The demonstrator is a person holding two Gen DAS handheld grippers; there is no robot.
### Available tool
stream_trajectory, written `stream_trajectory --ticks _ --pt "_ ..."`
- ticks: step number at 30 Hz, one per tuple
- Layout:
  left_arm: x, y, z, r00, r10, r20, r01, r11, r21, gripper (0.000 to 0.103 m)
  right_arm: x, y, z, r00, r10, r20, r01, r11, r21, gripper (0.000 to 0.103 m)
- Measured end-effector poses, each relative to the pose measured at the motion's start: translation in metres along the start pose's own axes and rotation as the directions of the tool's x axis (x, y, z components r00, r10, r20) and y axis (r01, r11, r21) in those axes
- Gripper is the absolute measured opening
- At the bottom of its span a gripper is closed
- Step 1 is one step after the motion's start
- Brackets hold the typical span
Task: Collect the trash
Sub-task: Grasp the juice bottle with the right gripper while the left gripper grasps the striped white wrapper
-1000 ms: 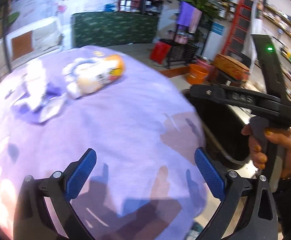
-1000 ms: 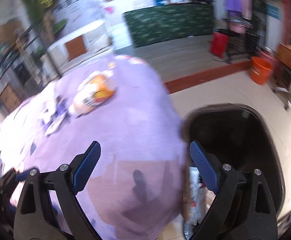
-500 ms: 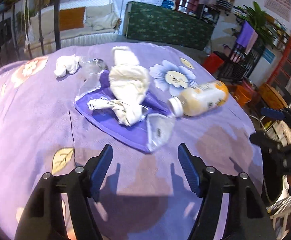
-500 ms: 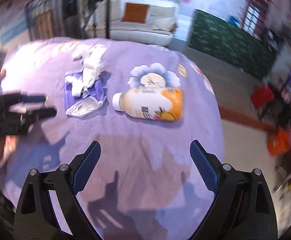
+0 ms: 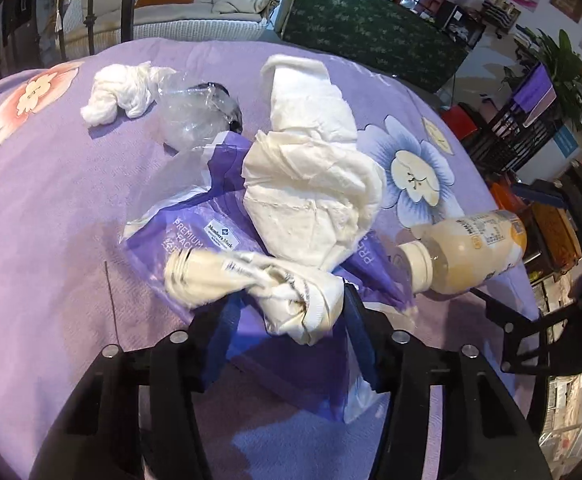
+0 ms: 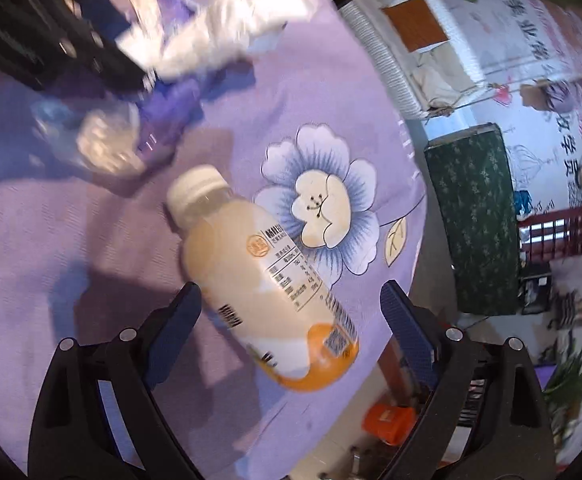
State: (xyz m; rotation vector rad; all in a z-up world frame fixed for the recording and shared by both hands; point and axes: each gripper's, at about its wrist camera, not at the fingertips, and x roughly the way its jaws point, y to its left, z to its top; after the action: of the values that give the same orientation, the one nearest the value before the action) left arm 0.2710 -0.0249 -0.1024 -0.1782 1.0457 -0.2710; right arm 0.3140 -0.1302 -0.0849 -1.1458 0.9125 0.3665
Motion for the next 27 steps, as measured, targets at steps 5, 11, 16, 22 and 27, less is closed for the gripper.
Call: stream_trajectory --ticks 5,11,16,22,27 --pt "-0.003 0.001 0.002 1.0 -0.002 0.014 0.001 1.0 0.011 0.043 0.03 0.008 0.004 0.998 0.026 -0.059 -0.029 0.998 -0.053 0.082" --pt "-0.008 0.006 0.0 0.999 -0.004 0.042 0.004 1.0 -0.015 0.036 0.017 0.015 -0.004 1.0 0.022 -0.002 -0.022 1.0 0.019 0.07" --pt "-0.03 0.009 -0.013 0.995 0.008 0.102 -0.007 1.0 -0.016 0.034 -0.005 0.026 -0.018 0.998 0.022 0.055 -0.027 0.996 0.088 0.063" --pt "-0.064 0.003 -0.037 0.985 0.004 0.172 -0.003 1.0 -0.005 0.034 -0.032 0.039 -0.037 0.993 0.036 0.112 -0.059 0.978 0.202 0.062" --pt "-0.085 -0.009 -0.061 0.979 0.002 0.206 -0.004 1.0 0.009 0.034 -0.048 0.042 -0.047 0.988 0.048 0.149 -0.095 0.938 0.333 0.062"
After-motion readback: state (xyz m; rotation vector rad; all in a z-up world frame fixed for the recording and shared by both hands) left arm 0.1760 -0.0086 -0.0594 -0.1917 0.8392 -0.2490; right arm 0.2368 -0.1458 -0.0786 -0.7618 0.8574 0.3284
